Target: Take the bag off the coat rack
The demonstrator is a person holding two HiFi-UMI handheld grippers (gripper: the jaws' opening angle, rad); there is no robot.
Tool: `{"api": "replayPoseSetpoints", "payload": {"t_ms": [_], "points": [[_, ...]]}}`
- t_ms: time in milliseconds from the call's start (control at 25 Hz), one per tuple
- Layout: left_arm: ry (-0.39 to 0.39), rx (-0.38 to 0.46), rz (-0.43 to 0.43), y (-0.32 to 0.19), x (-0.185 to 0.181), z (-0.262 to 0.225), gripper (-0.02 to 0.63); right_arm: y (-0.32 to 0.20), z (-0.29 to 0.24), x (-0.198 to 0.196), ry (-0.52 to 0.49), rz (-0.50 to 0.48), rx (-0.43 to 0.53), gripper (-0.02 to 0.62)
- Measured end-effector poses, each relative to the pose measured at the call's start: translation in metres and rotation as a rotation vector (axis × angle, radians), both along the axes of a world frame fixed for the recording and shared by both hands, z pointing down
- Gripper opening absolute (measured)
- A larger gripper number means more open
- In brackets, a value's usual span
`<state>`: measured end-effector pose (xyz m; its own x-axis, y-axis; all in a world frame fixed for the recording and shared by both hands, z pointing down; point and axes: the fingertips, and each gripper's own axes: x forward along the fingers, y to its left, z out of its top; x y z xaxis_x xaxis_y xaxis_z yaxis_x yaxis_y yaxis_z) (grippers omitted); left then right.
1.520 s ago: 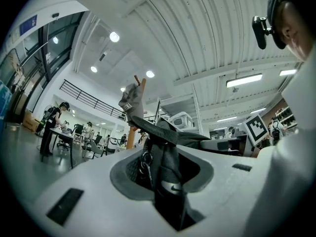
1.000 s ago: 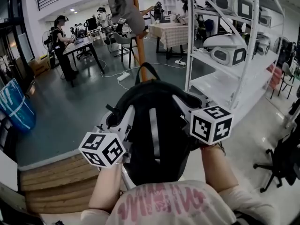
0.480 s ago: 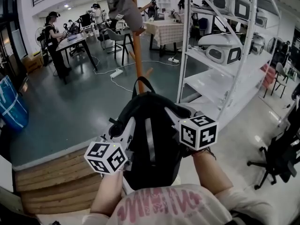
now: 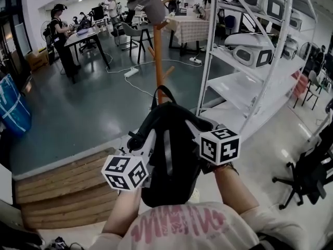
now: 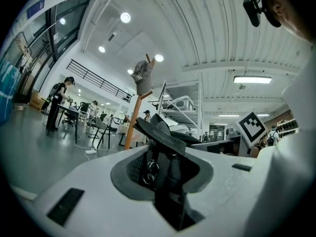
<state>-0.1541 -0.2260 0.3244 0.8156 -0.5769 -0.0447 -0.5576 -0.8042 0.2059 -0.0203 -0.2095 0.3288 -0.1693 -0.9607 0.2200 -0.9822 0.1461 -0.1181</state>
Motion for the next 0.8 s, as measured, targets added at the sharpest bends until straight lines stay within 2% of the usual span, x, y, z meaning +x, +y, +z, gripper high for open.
{"api": "replayPoseSetpoints", "payload": {"t_ms": [320, 600, 800], "points": [[0.0, -0.046, -0.006, 0.009, -0.002, 0.015, 0.094, 0.009, 0.015, -0.003, 0.011, -0.011, -0.036, 0.087], [0.002, -0.038, -0.007, 0.013, 0.004, 0.012, 0.092, 0.014, 0.015, 0.003, 0.009, -0.015, -0.034, 0.086], [-0.007, -0.051, -0.023, 0.013, -0.005, 0.011, 0.092, 0.011, 0.015, -0.005, 0.012, -0.034, -0.038, 0.086]]}}
